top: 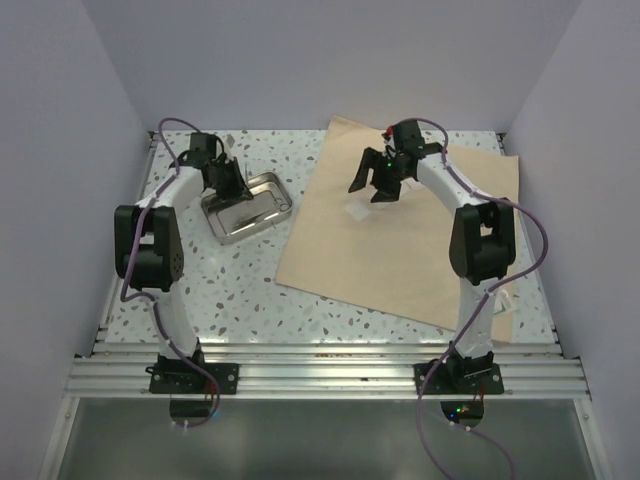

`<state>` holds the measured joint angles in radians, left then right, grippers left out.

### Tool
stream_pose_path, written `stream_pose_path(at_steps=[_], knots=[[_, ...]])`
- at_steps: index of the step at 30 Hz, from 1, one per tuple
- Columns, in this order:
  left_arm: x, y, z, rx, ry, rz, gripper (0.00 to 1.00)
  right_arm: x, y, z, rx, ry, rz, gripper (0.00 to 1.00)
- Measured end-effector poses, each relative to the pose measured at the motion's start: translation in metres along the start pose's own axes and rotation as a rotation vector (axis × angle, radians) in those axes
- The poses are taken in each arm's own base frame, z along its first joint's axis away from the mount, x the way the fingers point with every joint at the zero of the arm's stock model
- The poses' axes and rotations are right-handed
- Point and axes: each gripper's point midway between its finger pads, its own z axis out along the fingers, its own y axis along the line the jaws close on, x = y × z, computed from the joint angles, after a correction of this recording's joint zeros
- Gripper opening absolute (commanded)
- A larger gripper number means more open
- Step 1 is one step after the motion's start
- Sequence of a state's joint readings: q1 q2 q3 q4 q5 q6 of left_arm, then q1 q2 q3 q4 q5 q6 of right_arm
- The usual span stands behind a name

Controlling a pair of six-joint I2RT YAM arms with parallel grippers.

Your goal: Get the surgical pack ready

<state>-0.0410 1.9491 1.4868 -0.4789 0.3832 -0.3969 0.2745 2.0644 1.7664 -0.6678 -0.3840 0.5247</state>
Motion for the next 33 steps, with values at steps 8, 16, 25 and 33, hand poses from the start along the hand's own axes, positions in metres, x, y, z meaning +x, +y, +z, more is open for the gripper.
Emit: stream_pose_path(at_steps=[8, 16, 25, 33], knots=[[0.011, 0.029, 0.022, -0.105, 0.126, 0.113, 0.03, 0.007, -0.022, 0.026, 0.024, 0.046, 0.113, 0.65], [0.037, 0.032, 0.021, -0.243, 0.225, 0.375, 0.19, 0.046, -0.040, 0.059, 0.025, 0.088, 0.330, 0.61], [0.045, 0.027, 0.013, -0.356, 0.238, 0.515, 0.37, 0.034, -0.040, 0.060, 0.013, 0.030, 0.374, 0.60], [0.015, 0.012, -0.033, -0.430, 0.080, 0.438, 0.39, 0.035, -0.053, 0.060, 0.045, -0.009, 0.431, 0.55]])
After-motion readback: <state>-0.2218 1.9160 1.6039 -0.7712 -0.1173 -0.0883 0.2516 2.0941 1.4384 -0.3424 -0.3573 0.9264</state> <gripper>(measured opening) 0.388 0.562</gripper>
